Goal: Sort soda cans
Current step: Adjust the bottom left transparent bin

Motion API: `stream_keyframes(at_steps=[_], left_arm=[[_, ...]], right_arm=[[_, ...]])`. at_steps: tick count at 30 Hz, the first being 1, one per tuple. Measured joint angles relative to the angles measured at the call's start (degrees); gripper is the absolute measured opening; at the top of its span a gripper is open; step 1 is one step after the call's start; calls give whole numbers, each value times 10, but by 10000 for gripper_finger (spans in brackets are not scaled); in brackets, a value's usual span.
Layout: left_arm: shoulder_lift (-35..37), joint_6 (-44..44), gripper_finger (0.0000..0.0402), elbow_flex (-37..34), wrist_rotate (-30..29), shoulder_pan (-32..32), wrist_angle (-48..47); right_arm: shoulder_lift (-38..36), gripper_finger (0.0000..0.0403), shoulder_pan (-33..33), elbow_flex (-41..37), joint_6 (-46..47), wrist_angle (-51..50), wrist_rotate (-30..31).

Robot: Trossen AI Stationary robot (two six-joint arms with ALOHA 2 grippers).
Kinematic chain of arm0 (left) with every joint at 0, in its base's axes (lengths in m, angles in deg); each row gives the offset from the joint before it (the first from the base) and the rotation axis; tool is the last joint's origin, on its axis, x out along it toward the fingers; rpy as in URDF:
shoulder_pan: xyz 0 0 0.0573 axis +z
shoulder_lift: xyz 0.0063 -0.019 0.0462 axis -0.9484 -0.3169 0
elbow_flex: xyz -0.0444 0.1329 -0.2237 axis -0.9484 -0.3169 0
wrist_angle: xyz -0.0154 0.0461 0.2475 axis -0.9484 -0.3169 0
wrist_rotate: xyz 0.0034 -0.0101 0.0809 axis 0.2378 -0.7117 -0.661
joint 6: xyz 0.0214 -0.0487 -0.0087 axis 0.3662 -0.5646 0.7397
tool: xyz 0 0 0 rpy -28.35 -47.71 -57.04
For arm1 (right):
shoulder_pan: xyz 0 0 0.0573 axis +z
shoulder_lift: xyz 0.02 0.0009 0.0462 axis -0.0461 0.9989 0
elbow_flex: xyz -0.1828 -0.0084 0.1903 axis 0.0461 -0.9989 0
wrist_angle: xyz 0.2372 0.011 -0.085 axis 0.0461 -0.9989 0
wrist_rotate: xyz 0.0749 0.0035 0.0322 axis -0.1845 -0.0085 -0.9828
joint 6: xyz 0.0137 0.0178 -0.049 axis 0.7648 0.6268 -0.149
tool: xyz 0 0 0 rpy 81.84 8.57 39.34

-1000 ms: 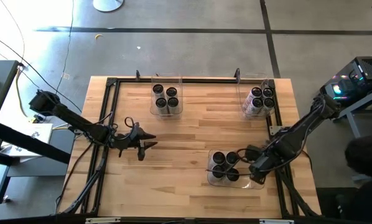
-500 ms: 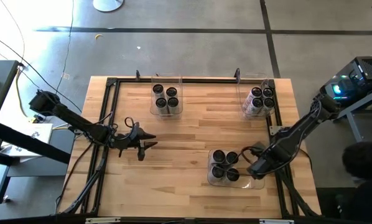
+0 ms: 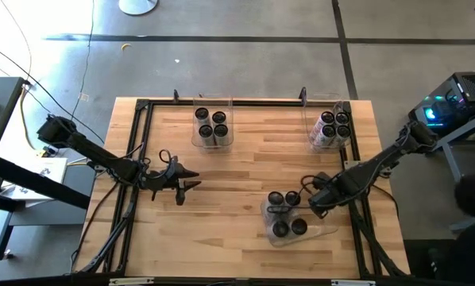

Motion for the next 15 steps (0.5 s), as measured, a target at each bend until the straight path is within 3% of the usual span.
stream_keyframes(at_steps=[8, 15], left_arm=[[0, 0, 147, 0, 0, 0, 0], [0, -1, 147, 0, 0, 0, 0]], right_arm=[[1, 15, -95, -1, -197, 8, 81], [2, 15, -179, -3, -332, 83, 135]])
